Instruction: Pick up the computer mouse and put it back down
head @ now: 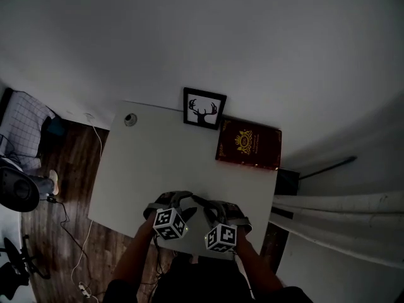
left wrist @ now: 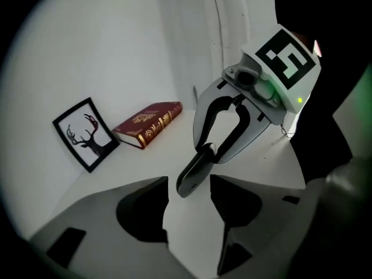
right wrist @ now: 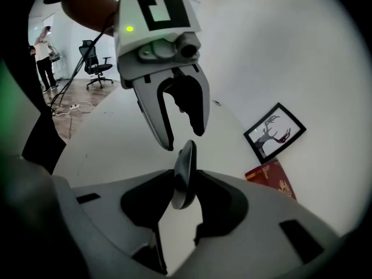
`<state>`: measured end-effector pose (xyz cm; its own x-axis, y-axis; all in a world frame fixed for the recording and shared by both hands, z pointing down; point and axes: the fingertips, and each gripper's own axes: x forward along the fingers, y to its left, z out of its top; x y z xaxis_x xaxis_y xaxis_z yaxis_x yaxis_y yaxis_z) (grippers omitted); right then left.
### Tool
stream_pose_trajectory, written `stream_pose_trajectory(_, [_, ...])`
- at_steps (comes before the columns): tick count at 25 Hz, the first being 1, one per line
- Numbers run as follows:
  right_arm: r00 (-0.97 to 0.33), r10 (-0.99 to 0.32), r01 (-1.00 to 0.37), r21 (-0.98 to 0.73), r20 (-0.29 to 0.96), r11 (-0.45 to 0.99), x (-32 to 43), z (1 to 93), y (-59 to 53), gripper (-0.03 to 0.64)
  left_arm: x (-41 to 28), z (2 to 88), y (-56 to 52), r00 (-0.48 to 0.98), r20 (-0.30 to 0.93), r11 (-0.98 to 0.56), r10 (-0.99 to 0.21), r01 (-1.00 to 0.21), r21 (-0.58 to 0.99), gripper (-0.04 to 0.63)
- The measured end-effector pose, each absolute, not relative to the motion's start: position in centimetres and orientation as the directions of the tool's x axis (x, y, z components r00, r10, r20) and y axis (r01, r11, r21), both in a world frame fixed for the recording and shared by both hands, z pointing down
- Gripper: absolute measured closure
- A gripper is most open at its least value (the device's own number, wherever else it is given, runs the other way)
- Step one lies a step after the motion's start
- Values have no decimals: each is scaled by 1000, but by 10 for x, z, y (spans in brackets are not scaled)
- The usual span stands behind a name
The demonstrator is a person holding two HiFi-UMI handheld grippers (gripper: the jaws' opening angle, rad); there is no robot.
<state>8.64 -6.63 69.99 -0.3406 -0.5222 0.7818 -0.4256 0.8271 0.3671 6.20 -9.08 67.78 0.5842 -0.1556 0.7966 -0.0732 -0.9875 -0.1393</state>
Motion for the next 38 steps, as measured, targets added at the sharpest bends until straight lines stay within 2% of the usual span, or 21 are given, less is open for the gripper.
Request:
stream_pose_trajectory(5, [-389,-503,-340,387,772,857,86,702,-60,485,79,693,-77,566,824,-991,-34,89,-102,367])
stream_pose_trajectory(11, [-434,-484,-246,417,760,875,83,703,-56,485,92,714,-73,509,861,-978,23,189,-86,368])
stream_pose_trajectory(13, [-439,-477,-218,425,761,879,83,703,-56,485,94,720,-71,487,873,-972,39,222,-81,392])
stream_pose_trajectory(16, [-437,-478,-207,433,762,878,84,699,-57,485,97,722,-66,481,875,-965,47,247,-84,456])
stream_pose_trajectory(22, [-415,-480,-188,443,773,877,86,691,-59,482,97,723,-66,496,868,-968,33,232,-96,460])
stream_pose_trajectory(25, [-425,-491,-205,447,761,871,86,687,-59,482,93,724,-67,502,864,-980,17,181,-86,462])
stream_pose_trajectory(28, [-438,-537,-284,456,721,843,88,673,-67,482,86,723,-71,529,848,-995,-4,83,-57,462])
stream_pose_trajectory(32, [-514,-582,-398,426,630,813,87,655,-91,482,67,724,-76,554,828,-988,-91,-153,-7,463])
stream_pose_trajectory(36, [-436,-681,-568,407,588,715,109,639,-104,483,72,710,-78,650,746,-956,-146,-286,62,463])
stream_pose_trajectory(38, [-444,-703,-596,402,555,695,102,635,-105,483,59,698,-79,667,715,-924,-208,-374,80,463])
